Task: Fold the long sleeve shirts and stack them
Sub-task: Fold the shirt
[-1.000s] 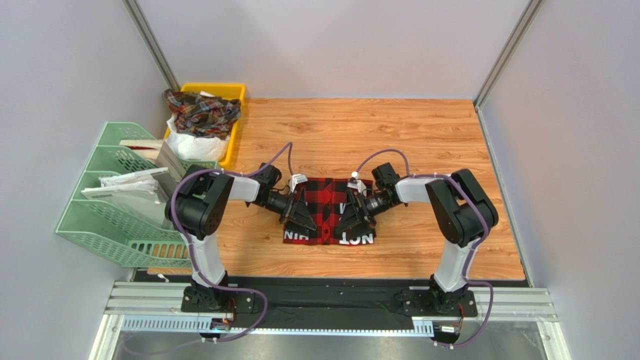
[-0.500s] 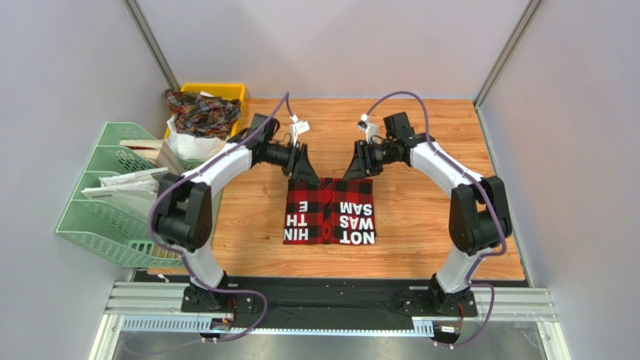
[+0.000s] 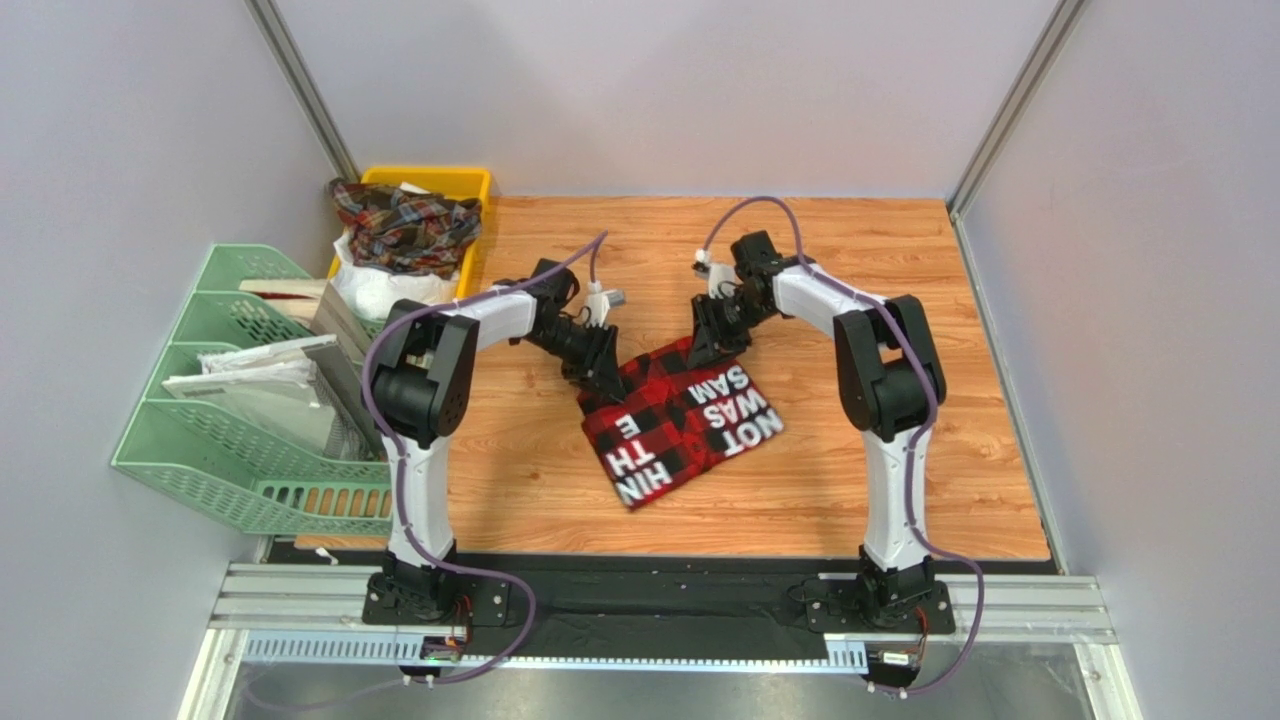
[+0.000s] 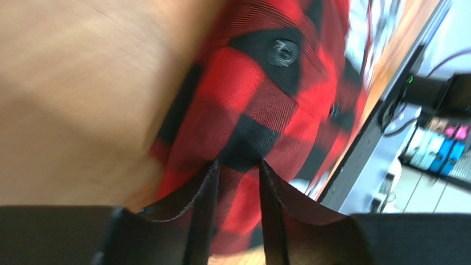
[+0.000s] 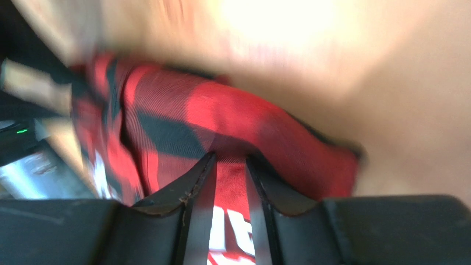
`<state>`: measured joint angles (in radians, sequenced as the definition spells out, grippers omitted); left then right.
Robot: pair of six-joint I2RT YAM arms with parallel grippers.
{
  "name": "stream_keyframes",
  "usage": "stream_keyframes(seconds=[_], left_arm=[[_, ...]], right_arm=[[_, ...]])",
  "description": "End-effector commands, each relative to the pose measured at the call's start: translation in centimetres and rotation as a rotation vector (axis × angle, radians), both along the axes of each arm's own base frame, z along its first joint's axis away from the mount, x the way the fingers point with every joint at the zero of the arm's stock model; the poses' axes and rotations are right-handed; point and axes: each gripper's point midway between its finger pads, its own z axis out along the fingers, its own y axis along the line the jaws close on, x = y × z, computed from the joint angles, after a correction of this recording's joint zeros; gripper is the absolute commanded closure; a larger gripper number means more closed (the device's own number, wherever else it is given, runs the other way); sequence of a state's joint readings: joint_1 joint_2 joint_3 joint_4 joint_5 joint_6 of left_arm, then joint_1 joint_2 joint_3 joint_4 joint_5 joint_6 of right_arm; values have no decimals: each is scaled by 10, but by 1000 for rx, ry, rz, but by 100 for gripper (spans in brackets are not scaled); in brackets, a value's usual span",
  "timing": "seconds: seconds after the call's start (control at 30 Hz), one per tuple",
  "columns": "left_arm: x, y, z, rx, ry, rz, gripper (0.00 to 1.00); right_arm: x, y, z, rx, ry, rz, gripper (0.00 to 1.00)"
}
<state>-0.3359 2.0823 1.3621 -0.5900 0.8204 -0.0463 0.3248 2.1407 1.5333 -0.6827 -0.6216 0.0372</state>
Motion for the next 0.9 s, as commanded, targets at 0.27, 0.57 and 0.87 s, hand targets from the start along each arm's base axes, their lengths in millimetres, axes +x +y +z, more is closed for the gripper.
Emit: stream_keyframes(seconds=[0.27, 0.57, 0.87], left_arm=[[-48, 55, 73, -166, -122, 179, 31], [-4, 46, 40, -152, -40, 184, 11], [-12, 11, -12, -67, 136, 114, 16]], right_arm=[[2, 44, 95, 5, -420, 268, 38], [-76, -4, 84, -110, -276, 341, 34], [-86, -35, 1, -293, -148, 344, 35]])
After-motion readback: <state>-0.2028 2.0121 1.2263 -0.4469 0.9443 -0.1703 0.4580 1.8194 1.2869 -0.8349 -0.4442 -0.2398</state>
